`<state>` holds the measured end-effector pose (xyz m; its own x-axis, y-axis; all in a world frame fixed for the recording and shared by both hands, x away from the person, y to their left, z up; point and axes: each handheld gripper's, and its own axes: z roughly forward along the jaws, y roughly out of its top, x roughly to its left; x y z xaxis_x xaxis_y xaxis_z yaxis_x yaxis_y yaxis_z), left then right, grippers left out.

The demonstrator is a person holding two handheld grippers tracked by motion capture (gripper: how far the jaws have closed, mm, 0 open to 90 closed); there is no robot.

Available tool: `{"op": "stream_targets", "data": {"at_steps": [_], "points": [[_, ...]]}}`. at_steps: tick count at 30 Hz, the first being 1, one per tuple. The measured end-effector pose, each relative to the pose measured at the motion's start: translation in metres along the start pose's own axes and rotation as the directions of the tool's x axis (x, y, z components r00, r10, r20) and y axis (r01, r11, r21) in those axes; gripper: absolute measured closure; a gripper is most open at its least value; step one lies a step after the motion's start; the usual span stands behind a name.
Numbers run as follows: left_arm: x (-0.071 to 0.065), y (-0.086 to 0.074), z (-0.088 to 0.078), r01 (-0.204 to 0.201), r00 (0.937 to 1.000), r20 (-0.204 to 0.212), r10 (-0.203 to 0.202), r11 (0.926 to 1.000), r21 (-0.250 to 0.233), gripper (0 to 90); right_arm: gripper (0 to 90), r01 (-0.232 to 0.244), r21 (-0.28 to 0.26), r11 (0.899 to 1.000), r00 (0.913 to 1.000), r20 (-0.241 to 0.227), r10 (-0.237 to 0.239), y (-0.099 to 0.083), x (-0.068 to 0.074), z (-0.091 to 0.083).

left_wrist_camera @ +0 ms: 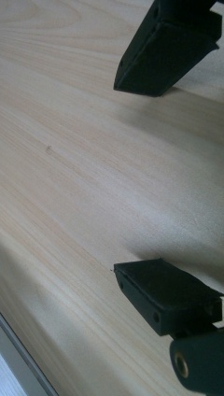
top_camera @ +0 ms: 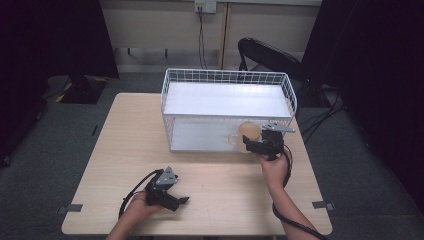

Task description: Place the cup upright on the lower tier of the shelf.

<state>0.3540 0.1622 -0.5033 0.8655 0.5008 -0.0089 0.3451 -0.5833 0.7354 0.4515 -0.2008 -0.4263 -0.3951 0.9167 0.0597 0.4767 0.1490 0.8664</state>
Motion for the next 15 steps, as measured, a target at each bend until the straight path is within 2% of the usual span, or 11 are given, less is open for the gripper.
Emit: {"op": "stream_targets", "data": {"at_steps": [15], "points": [[0.0, 0.0, 0.0, 0.0, 1.0, 0.0, 0.0, 1.0, 0.0, 10.7, 18.0, 0.003, 0.023, 1.0, 0.9996, 0.027, -0.004, -0.011, 0.003, 0.009]]}}
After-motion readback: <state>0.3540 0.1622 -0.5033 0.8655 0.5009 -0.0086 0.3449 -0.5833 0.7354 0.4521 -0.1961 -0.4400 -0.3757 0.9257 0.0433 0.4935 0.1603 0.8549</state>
